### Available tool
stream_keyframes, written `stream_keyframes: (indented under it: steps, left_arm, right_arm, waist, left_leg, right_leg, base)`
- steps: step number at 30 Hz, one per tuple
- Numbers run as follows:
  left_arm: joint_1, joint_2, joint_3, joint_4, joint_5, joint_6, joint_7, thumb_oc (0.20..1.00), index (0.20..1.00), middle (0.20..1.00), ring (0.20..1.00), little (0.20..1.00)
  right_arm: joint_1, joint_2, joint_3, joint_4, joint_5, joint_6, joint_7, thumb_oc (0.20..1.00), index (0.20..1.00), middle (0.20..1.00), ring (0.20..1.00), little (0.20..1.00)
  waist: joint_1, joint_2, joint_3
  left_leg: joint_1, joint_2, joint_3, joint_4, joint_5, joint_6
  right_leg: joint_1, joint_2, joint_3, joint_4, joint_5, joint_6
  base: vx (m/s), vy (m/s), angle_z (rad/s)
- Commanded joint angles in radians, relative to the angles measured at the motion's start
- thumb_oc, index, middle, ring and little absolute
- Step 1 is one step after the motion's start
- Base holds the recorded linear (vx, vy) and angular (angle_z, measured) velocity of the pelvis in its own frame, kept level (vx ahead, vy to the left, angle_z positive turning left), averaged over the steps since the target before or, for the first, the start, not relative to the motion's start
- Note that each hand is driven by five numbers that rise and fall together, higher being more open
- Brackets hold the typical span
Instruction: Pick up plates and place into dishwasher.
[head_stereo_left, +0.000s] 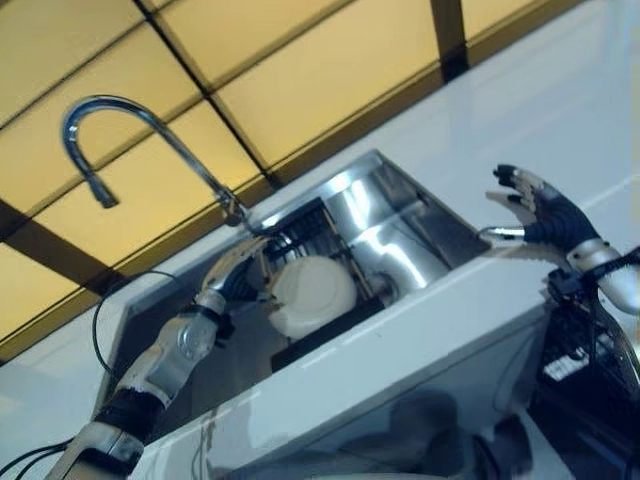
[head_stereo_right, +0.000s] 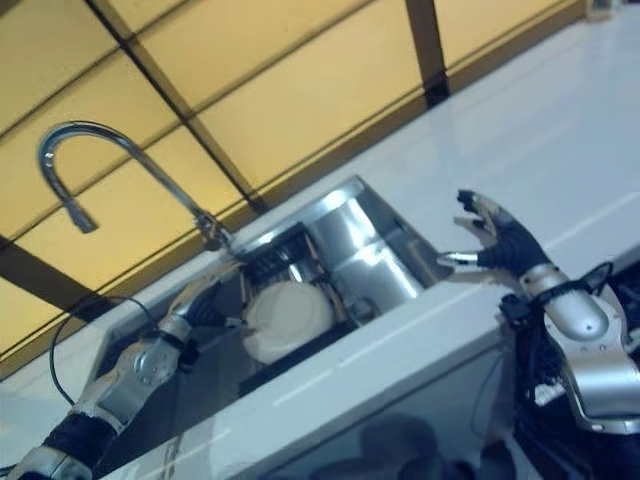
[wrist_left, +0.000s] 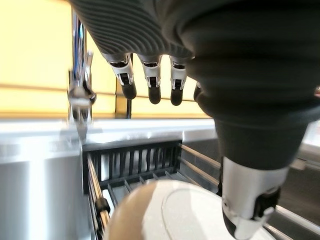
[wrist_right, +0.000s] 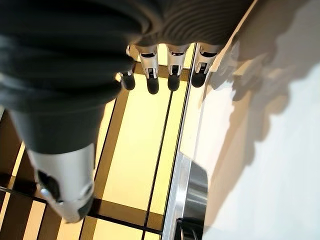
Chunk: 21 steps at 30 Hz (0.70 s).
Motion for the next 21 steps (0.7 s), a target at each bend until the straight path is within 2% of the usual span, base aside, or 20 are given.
stream_keyframes:
  steps: [1,4,8,9,11,13,15,17,19,20,21]
  left_arm:
    - [-0.026,-0.006,0.048,0.052,-0.058,0.024,0.029,1.0,1.0,1.0,1.0,1.0]
    - [-0.008,-0.01,0.065,0.1,-0.068,0.022,0.031,1.0,1.0,1.0,1.0,1.0]
    - [0.029,-0.015,0.078,0.123,-0.082,0.031,0.021,1.0,1.0,1.0,1.0,1.0]
    - [0.055,-0.025,0.085,0.137,-0.084,0.043,0.006,1.0,1.0,1.0,1.0,1.0]
    - [0.081,-0.031,0.094,0.15,-0.082,0.05,-0.003,1.0,1.0,1.0,1.0,1.0]
    - [0.145,-0.029,0.136,0.137,-0.058,0.082,-0.03,1.0,1.0,1.0,1.0,1.0]
    - [0.201,-0.015,0.173,0.107,-0.041,0.107,-0.051,1.0,1.0,1.0,1.0,1.0]
    - [0.244,0.003,0.205,0.094,-0.036,0.124,-0.048,1.0,1.0,1.0,1.0,1.0]
    - [0.262,0.022,0.226,0.094,-0.048,0.144,-0.041,1.0,1.0,1.0,1.0,1.0]
    - [0.264,0.027,0.235,0.1,-0.048,0.149,-0.039,1.0,1.0,1.0,1.0,1.0]
    - [0.262,0.032,0.244,0.109,-0.051,0.152,-0.045,1.0,1.0,1.0,1.0,1.0]
  right_arm:
    - [0.098,-0.035,0.025,0.0,-0.017,0.01,-0.002,1.0,1.0,1.0,1.0,1.0]
    - [0.138,-0.032,0.003,0.0,-0.014,-0.018,0.021,1.0,1.0,1.0,1.0,1.0]
    - [0.197,-0.011,-0.005,0.002,-0.032,-0.054,0.045,1.0,1.0,1.0,1.0,1.0]
    - [0.228,0.002,-0.006,0.004,-0.043,-0.066,0.05,1.0,1.0,1.0,1.0,1.0]
    - [0.252,0.023,-0.005,0.012,-0.057,-0.074,0.051,1.0,1.0,1.0,1.0,1.0]
    - [0.275,0.071,0.013,0.018,-0.089,-0.072,0.066,1.0,1.0,1.0,1.0,1.0]
    - [0.305,0.088,0.001,-0.003,-0.095,-0.071,0.086,1.0,1.0,1.0,1.0,1.0]
    - [0.329,0.093,-0.02,-0.031,-0.089,-0.061,0.101,1.0,1.0,1.0,1.0,1.0]
    - [0.329,0.097,-0.024,-0.041,-0.09,-0.052,0.113,1.0,1.0,1.0,1.0,1.0]
    - [0.322,0.098,-0.023,-0.039,-0.091,-0.048,0.115,1.0,1.0,1.0,1.0,1.0]
    - [0.313,0.093,-0.021,-0.036,-0.088,-0.045,0.115,1.0,1.0,1.0,1.0,1.0]
  waist:
    - [-0.013,-0.027,-0.021]
    - [-0.02,-0.039,-0.02]
    - [-0.011,-0.053,-0.033]
    - [0.0,-0.063,-0.043]
    - [0.017,-0.07,-0.057]
    - [0.058,-0.073,-0.072]
    - [0.078,-0.077,-0.077]
    - [0.093,-0.078,-0.07]
    - [0.108,-0.086,-0.059]
    - [0.113,-0.091,-0.054]
    - [0.118,-0.095,-0.05]
  left_leg:
    - [-0.091,0.003,0.006,0.093,0.037,-0.016]
    - [-0.093,0.007,0.02,0.165,0.016,-0.023]
    - [-0.099,0.004,0.0,0.273,0.022,-0.034]
    - [-0.106,-0.013,-0.028,0.353,0.02,-0.036]
    - [-0.129,-0.031,-0.06,0.407,0.02,-0.034]
    - [-0.125,-0.096,-0.181,0.335,-0.005,-0.009]
    - [-0.107,-0.103,-0.238,0.229,0.001,0.001]
    - [-0.121,-0.092,-0.298,0.116,0.085,-0.019]
    - [-0.149,-0.084,-0.357,0.066,0.171,-0.04]
    - [-0.161,-0.087,-0.367,0.073,0.18,-0.041]
    - [-0.167,-0.092,-0.371,0.086,0.165,-0.038]
  right_leg:
    - [0.132,-0.002,-0.001,-0.266,0.111,0.011]
    - [0.134,0.001,-0.012,-0.256,0.104,-0.009]
    - [0.166,0.009,-0.021,-0.264,0.097,-0.03]
    - [0.196,0.015,-0.02,-0.266,0.087,-0.042]
    - [0.218,0.024,-0.014,-0.271,0.088,-0.048]
    - [0.248,0.06,0.031,-0.269,0.08,-0.035]
    - [0.26,0.08,0.047,-0.264,0.068,-0.031]
    - [0.268,0.102,0.049,-0.256,0.057,-0.033]
    - [0.277,0.115,0.057,-0.254,0.049,-0.04]
    - [0.279,0.117,0.063,-0.252,0.046,-0.044]
    - [0.276,0.116,0.069,-0.247,0.042,-0.046]
  base:
    - [0.05,-0.111,-0.12]
    - [0.07,-0.141,-0.13]
    - [0.13,-0.157,0.03]
    - [0.16,-0.133,-0.01]
    - [0.22,-0.152,0.06]
    - [0.28,-0.103,-0.21]
    - [0.18,-0.011,-0.56]
    - [0.11,0.051,-0.33]
    - [0.08,0.05,-0.62]
    - [0.04,0.05,-0.91]
    - [0.02,0.058,-0.61]
